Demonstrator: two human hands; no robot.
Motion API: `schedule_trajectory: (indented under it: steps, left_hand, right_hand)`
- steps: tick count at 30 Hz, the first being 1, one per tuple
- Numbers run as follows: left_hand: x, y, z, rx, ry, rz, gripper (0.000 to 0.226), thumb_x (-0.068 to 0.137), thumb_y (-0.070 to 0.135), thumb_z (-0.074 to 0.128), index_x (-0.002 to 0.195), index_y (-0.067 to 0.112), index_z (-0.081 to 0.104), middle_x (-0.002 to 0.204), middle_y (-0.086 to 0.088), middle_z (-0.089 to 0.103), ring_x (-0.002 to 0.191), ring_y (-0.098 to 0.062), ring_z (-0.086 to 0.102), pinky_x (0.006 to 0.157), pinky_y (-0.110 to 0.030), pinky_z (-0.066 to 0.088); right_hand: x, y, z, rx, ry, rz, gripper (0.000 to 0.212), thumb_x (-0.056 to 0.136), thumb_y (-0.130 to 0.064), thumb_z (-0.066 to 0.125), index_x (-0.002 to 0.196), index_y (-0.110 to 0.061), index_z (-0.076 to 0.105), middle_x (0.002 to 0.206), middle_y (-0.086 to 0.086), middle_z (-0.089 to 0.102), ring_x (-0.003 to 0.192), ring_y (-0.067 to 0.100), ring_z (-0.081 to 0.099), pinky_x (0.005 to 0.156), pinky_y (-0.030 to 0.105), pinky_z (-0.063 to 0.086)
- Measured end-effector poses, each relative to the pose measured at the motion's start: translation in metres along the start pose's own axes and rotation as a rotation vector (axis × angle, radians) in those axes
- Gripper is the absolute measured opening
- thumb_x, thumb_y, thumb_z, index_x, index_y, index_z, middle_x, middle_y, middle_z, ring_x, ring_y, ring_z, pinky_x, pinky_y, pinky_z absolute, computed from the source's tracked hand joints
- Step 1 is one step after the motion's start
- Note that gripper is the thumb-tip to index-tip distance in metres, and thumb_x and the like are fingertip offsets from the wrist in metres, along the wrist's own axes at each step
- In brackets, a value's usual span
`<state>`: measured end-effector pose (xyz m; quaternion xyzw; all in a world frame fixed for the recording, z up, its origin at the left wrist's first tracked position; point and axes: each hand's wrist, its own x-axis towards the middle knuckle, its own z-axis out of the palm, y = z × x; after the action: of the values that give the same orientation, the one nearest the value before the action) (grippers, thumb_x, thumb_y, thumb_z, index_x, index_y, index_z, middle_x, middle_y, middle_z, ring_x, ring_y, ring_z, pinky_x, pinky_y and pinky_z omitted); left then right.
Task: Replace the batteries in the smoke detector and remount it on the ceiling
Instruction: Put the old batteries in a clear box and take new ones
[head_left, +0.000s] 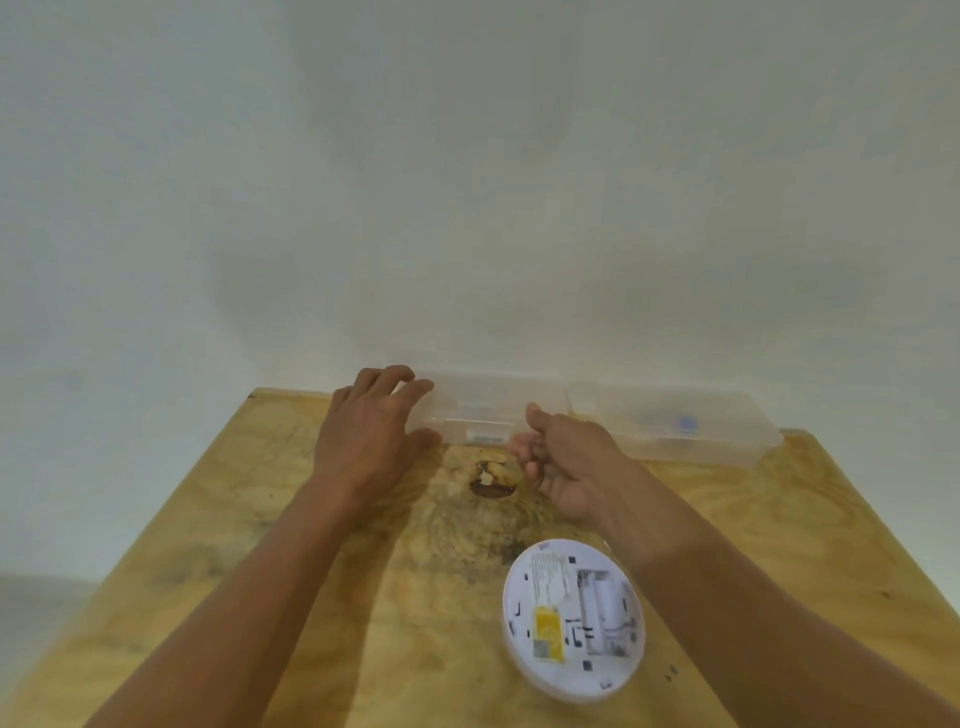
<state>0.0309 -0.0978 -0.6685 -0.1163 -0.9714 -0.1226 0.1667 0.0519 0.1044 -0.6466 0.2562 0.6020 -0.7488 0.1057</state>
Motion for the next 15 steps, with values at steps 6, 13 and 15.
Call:
schedule_trajectory:
  steps: [6,13,15]
  left_hand:
    - [0.001,-0.001,0.001,-0.004,-0.001,0.002,0.055,0.091,0.045,0.066,0.142,0.029,0.053,0.144,0.007,0.051,0.136,-0.023,0.040,0.106,-0.042,0.037]
    - [0.003,-0.005,0.002,-0.012,0.001,0.016,0.057,0.090,0.047,0.067,0.142,0.030,0.052,0.144,0.008,0.050,0.135,-0.021,0.041,0.106,-0.041,0.037]
    - [0.004,-0.007,0.001,-0.020,0.009,0.025,0.057,0.088,0.047,0.069,0.141,0.030,0.055,0.143,0.008,0.052,0.133,-0.022,0.043,0.104,-0.041,0.038]
  right_hand:
    - [-0.003,-0.003,-0.003,-0.006,0.033,0.038,0.035,0.096,-0.029,0.061,0.093,0.004,0.068,0.050,0.004,0.056,0.037,0.008,0.044,0.032,0.015,0.037]
    - [-0.004,-0.002,0.011,-0.054,-0.019,0.063,0.022,0.097,-0.022,0.061,0.098,-0.001,0.062,0.066,0.011,0.066,0.034,0.007,0.048,0.031,0.015,0.038]
    - [-0.009,0.000,0.028,-0.038,-0.065,0.070,0.013,0.097,-0.015,0.060,0.101,-0.002,0.062,0.072,0.013,0.068,0.034,0.006,0.048,0.031,0.015,0.038]
